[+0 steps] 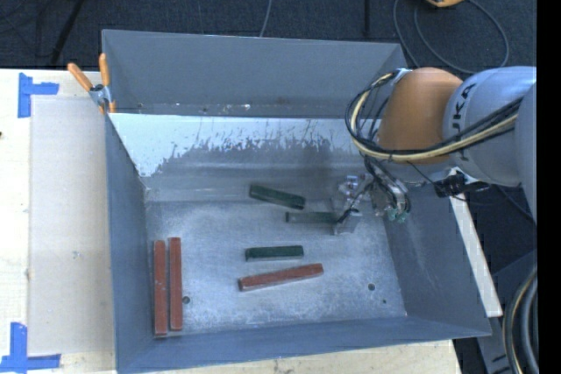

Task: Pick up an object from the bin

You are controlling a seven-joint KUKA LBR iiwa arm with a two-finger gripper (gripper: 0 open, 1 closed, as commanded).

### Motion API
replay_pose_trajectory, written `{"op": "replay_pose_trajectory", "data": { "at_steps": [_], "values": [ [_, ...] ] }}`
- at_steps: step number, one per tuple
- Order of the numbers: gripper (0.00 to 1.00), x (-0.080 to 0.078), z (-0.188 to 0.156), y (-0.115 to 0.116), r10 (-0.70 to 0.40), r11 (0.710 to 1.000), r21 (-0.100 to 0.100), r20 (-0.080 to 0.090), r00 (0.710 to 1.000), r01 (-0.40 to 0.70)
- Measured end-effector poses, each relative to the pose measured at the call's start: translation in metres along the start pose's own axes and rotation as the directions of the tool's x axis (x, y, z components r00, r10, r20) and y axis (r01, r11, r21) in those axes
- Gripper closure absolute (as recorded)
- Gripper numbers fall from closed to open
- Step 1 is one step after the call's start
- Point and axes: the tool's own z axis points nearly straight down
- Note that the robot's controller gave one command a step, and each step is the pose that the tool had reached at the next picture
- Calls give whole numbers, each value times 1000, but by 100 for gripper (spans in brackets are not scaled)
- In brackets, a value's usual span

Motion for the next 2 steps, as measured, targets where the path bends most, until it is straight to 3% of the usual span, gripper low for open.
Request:
{"op": "replay_pose_trajectory", "data": {
  "at_steps": [1, 2],
  "values": [
    [100, 0, 0, 0, -1, 1000, 0, 0, 1000, 1],
    [100, 23, -130, 8, 33, 999, 0, 0, 999, -33]
  ]
}}
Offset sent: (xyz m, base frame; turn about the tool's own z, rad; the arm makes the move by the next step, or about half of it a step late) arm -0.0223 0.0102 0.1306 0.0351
